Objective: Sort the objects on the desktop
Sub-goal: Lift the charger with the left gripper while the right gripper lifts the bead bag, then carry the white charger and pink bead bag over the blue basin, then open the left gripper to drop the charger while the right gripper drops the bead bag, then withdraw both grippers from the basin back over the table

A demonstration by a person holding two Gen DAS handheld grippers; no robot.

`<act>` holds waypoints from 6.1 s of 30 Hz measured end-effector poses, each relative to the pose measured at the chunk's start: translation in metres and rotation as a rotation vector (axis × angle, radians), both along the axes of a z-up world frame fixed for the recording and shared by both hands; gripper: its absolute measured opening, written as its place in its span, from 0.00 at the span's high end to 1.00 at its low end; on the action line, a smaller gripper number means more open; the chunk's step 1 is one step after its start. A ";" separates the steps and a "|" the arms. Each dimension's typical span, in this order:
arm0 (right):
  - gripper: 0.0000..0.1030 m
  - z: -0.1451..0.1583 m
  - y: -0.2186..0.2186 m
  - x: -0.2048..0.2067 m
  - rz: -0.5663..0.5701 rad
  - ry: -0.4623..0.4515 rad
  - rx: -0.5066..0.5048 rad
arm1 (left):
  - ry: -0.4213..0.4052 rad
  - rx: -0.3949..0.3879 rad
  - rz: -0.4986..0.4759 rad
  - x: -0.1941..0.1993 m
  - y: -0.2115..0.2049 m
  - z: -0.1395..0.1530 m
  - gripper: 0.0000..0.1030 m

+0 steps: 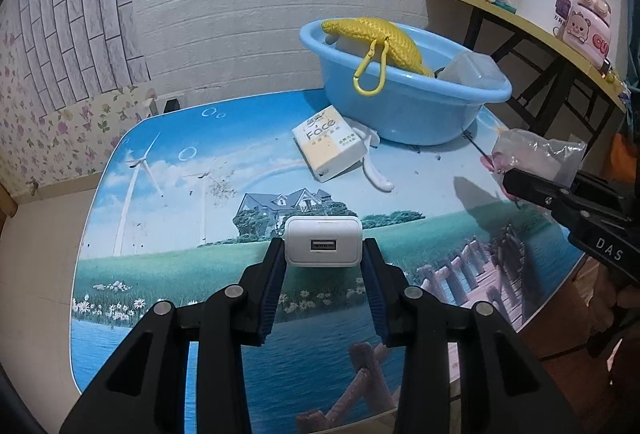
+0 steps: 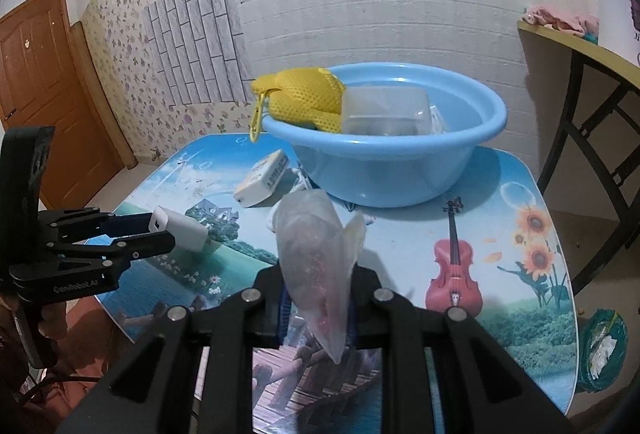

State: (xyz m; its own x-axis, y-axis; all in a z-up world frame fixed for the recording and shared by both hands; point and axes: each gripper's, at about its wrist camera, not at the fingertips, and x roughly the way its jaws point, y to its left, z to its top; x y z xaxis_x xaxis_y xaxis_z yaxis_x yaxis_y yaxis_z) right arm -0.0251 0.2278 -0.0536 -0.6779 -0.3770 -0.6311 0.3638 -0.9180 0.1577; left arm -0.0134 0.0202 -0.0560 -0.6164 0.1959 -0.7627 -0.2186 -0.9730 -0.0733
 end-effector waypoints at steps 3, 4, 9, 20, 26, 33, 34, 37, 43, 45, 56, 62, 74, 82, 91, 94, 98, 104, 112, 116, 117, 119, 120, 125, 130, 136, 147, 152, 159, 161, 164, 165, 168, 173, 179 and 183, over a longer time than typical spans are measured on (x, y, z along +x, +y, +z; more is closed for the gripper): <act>0.80 0.002 0.002 0.001 -0.004 0.006 -0.005 | 0.012 0.002 0.005 0.000 0.000 0.005 0.64; 0.80 0.003 0.003 0.001 -0.005 0.009 -0.008 | 0.016 0.001 0.006 0.000 0.001 0.008 0.64; 0.80 0.003 0.003 0.001 -0.006 0.009 -0.009 | 0.031 0.003 0.003 0.001 0.003 0.015 0.64; 0.80 0.007 0.006 0.004 -0.018 0.010 -0.007 | 0.042 0.016 0.005 0.004 0.001 0.023 0.64; 0.80 0.013 0.004 0.007 -0.008 0.026 -0.009 | 0.075 0.026 0.010 0.007 -0.001 0.037 0.64; 0.80 0.024 0.002 0.011 0.007 0.041 -0.019 | 0.090 0.012 0.017 0.008 0.000 0.049 0.64; 0.80 0.027 0.002 0.012 0.011 0.044 -0.027 | 0.090 0.010 0.018 0.008 0.000 0.050 0.64; 0.80 0.033 0.002 0.013 0.009 0.051 -0.032 | 0.089 0.008 0.023 0.009 0.001 0.055 0.64; 0.80 0.046 0.002 0.015 0.005 0.062 -0.041 | 0.096 0.008 0.026 0.008 0.003 0.066 0.64; 0.80 0.049 0.002 0.015 0.004 0.067 -0.042 | 0.105 0.008 0.025 0.009 0.004 0.071 0.64; 0.80 0.053 0.007 0.015 -0.006 0.078 -0.055 | 0.133 0.014 0.016 0.004 0.008 0.085 0.64; 0.80 0.058 0.006 0.013 -0.004 0.094 -0.056 | 0.147 0.014 0.015 -0.004 0.009 0.091 0.64; 0.80 0.074 0.012 -0.005 -0.019 0.135 -0.067 | 0.176 0.021 -0.019 -0.027 0.025 0.105 0.64; 0.80 0.074 0.020 -0.025 -0.035 0.141 -0.073 | 0.193 0.024 -0.051 -0.051 0.044 0.112 0.64; 0.80 0.071 0.032 -0.058 -0.058 0.143 -0.075 | 0.186 0.032 -0.085 -0.088 0.068 0.111 0.64; 0.80 0.069 0.034 -0.068 -0.063 0.143 -0.073 | 0.182 0.033 -0.095 -0.100 0.074 0.110 0.64; 0.80 0.067 0.039 -0.085 -0.066 0.148 -0.074 | 0.188 0.018 -0.110 -0.119 0.086 0.108 0.64; 0.80 0.058 0.043 -0.120 -0.088 0.125 -0.044 | 0.182 0.021 -0.141 -0.153 0.106 0.104 0.64; 0.80 0.033 0.047 -0.153 -0.104 0.044 -0.010 | 0.159 0.004 -0.188 -0.186 0.131 0.085 0.64; 0.80 0.028 0.048 -0.160 -0.107 0.019 -0.011 | 0.133 -0.017 -0.193 -0.194 0.137 0.072 0.67; 0.80 0.027 0.049 -0.161 -0.105 0.014 -0.016 | 0.127 -0.021 -0.194 -0.195 0.137 0.069 0.67; 0.80 0.027 0.049 -0.163 -0.101 0.008 -0.015 | 0.119 -0.026 -0.197 -0.196 0.139 0.065 0.67; 0.79 0.027 0.049 -0.164 -0.095 0.003 -0.016 | 0.112 -0.035 -0.195 -0.196 0.140 0.063 0.67; 0.77 0.025 0.051 -0.168 -0.095 -0.043 -0.032 | 0.089 -0.044 -0.188 -0.190 0.137 0.058 0.66; 0.54 0.031 0.054 -0.161 -0.138 -0.062 -0.008 | 0.115 -0.063 -0.143 -0.173 0.126 0.066 0.25; 0.43 0.046 0.060 -0.133 -0.165 -0.025 -0.020 | 0.107 -0.101 -0.082 -0.149 0.112 0.073 0.10; 0.43 0.060 0.052 -0.083 -0.203 -0.045 -0.011 | 0.031 -0.097 0.026 -0.096 0.081 0.076 0.09; 0.43 0.057 0.041 -0.062 -0.223 -0.091 -0.003 | 0.007 -0.091 0.039 -0.069 0.064 0.069 0.09; 0.43 0.039 0.018 -0.029 -0.179 -0.144 0.009 | -0.083 -0.042 0.060 -0.039 0.047 0.040 0.08; 0.43 0.031 0.013 -0.024 -0.172 -0.165 0.022 | -0.097 -0.042 0.070 -0.034 0.041 0.036 0.08; 0.43 0.024 0.008 -0.021 -0.166 -0.196 0.031 | -0.106 -0.049 0.085 -0.030 0.034 0.033 0.08; 0.43 0.023 0.007 -0.021 -0.167 -0.203 0.034 | -0.113 -0.049 0.090 -0.029 0.031 0.031 0.08; 0.43 0.022 0.004 -0.019 -0.169 -0.210 0.037 | -0.127 -0.043 0.101 -0.028 0.023 0.028 0.08; 0.43 0.020 0.001 -0.018 -0.167 -0.218 0.044 | -0.143 -0.040 0.113 -0.028 0.017 0.024 0.08; 0.43 0.013 -0.002 -0.017 -0.165 -0.243 0.054 | -0.150 -0.054 0.114 -0.027 0.016 0.019 0.08; 0.43 0.011 -0.002 -0.018 -0.167 -0.249 0.056 | -0.147 -0.062 0.113 -0.026 0.015 0.018 0.08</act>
